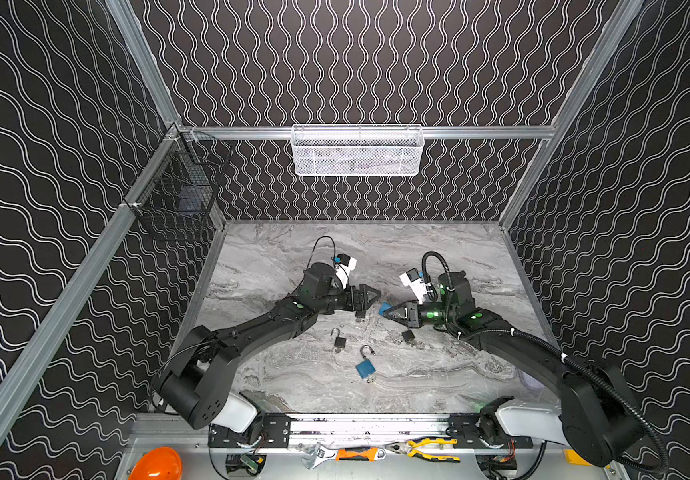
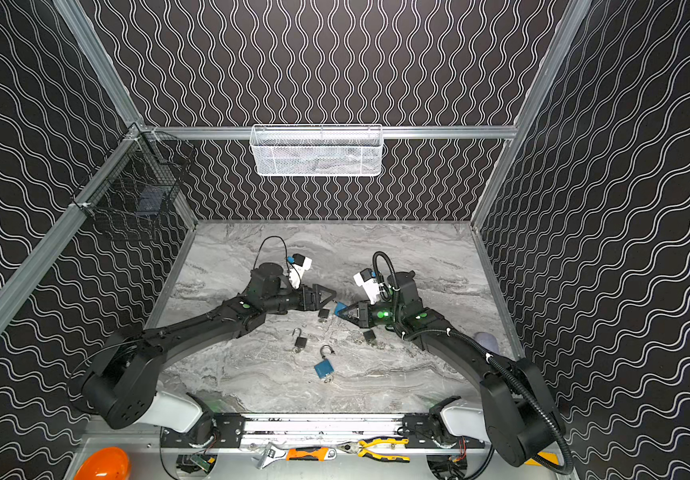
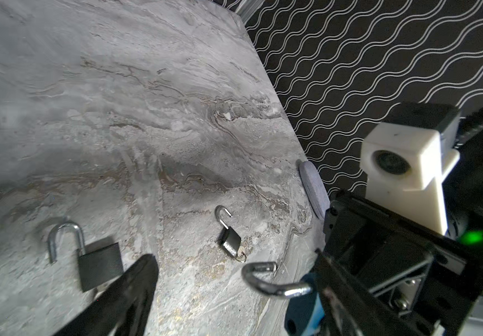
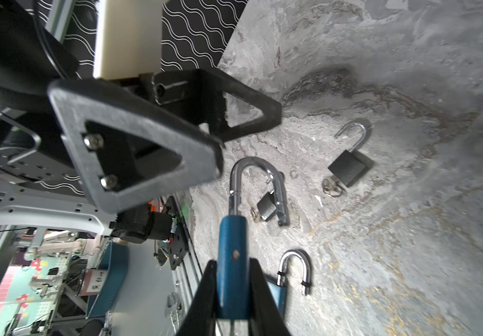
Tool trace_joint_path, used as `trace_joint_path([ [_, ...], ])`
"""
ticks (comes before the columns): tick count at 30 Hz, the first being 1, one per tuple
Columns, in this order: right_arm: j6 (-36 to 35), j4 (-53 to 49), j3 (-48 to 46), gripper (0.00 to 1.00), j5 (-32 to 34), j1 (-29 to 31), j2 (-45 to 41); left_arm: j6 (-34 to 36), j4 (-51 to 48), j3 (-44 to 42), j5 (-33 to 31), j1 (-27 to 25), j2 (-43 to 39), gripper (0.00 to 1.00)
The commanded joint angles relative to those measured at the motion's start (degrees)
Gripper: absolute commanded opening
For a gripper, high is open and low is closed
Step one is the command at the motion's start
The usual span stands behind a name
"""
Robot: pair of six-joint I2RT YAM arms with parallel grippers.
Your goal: Lock with the key
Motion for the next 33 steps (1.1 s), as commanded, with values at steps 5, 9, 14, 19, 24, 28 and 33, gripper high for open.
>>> trace_joint_path([
  [5,2.78,6.17,1.56,0.0,-4.28,-0.21,2.71,-1.04,9.61,-1.04,4.1,-1.2,1.56,0.87],
  [9,4.22,8.98,1.44,0.0,-5.33,-0.3,4.85,-1.56,10.54,-1.25,4.79,-1.74,1.79,0.85],
  [14,4.95,10.41,1.42,0.0,-5.69,-0.53,6.39,-0.56,8.58,-1.96,4.29,-1.81,0.17,0.83],
  [19,4.3,9.22,1.64,0.0,-5.13,-0.55,6.7,0.88,4.93,-2.04,3.67,-1.82,-0.88,0.8],
  [24,3.25,8.28,1.05,0.0,-4.15,-2.23,6.42,1.05,3.72,-2.34,3.23,-1.64,-1.19,0.7],
  [28,3.67,9.18,0.52,0.0,-4.41,-2.31,6.72,0.76,3.55,-2.64,2.8,-1.6,-1.33,0.66],
  [33,3.64,9.69,0.45,0.0,-5.07,-2.31,6.84,0.08,4.39,-3.27,1.86,-1.33,-1.55,0.61],
])
